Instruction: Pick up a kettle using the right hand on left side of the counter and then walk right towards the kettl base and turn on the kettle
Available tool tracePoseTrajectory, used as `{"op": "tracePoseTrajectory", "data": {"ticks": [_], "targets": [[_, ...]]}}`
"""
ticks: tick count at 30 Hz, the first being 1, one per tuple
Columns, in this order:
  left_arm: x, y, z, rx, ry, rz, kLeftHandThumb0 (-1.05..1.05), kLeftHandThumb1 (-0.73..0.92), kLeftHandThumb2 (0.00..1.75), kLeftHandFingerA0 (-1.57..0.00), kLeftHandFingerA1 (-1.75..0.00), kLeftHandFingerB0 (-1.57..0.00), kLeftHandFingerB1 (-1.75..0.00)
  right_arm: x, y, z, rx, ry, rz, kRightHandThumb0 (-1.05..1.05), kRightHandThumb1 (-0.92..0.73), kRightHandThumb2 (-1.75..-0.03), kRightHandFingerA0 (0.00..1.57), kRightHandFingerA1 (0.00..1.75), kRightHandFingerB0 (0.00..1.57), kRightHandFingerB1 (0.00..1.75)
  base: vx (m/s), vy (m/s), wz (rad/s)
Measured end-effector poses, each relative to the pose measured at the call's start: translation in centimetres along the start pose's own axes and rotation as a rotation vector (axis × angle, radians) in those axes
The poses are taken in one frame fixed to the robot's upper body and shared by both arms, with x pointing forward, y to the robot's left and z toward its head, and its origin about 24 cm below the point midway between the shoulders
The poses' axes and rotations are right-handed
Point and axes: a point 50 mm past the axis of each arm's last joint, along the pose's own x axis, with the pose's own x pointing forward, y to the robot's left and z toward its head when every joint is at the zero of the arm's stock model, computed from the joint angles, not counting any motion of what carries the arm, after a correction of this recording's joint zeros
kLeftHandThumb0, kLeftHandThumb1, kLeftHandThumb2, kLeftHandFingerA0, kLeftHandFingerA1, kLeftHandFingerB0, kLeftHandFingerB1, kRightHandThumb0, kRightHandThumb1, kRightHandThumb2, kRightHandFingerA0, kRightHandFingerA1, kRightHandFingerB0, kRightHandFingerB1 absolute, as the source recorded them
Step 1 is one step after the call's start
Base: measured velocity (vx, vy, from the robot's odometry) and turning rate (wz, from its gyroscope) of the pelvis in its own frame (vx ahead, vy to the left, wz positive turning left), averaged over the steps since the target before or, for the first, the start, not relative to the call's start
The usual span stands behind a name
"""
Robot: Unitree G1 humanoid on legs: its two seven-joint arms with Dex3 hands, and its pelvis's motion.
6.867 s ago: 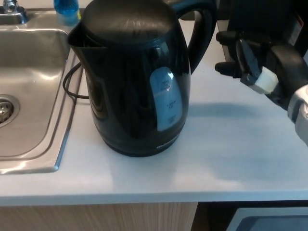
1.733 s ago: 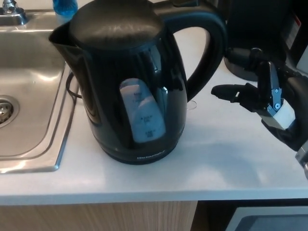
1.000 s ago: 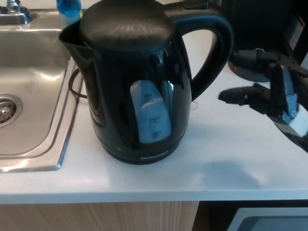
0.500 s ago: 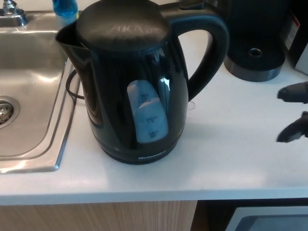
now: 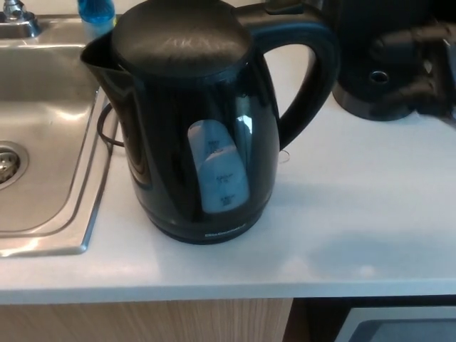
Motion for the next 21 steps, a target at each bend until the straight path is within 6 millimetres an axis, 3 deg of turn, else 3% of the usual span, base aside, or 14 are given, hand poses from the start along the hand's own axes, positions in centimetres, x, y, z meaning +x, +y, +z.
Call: {"op": "tracePoseTrajectory", "data": {"ticks": [3,8,18,19,21], "targets": [[-0.2,0.2,-0.1,0.004,0.001,0.004,0.23,0.53,1.15,-0.95,-1.02,-0.83,-0.92,2.5,0.7,0.2,-0.004,0.029,0.019,-0.90,-0.92,-0.77,0.64,0.66,0.51,0.45,0.00,0.000,0.00],[-0.2,0.3,0.0,0.002,-0.009,0.004,0.26,0.52,1.15,-0.96,-1.02,-0.82,-0.91,4.8,1.6,0.0,-0.018,0.069,0.017,-0.88,-0.92,-0.77,0.60,0.66,0.49,0.48,0.00,0.000,0.00],[-0.2,0.3,-0.1,0.000,-0.001,0.004,0.23,0.53,1.15,-0.97,-1.02,-0.84,-0.92,6.2,1.7,-2.6,-0.049,0.176,-0.025,-0.88,-0.92,-0.78,0.57,0.69,0.49,0.49,0.00,0.000,0.00],[-0.2,0.3,-0.1,0.000,0.000,0.005,0.23,0.60,1.08,-0.85,-1.03,-0.76,-0.91,6.3,1.7,-2.7,-0.052,0.179,-0.031,-0.82,-0.76,-1.17,0.61,0.74,0.49,0.59,0.00,0.000,0.00],[-0.2,0.4,-0.1,0.000,0.000,0.007,0.22,0.59,1.07,-0.86,-1.03,-0.77,-0.91,6.3,1.6,-2.8,-0.054,0.177,-0.043,-0.84,-0.75,-1.17,0.63,0.74,0.51,0.59,0.00,0.000,0.00]]}}
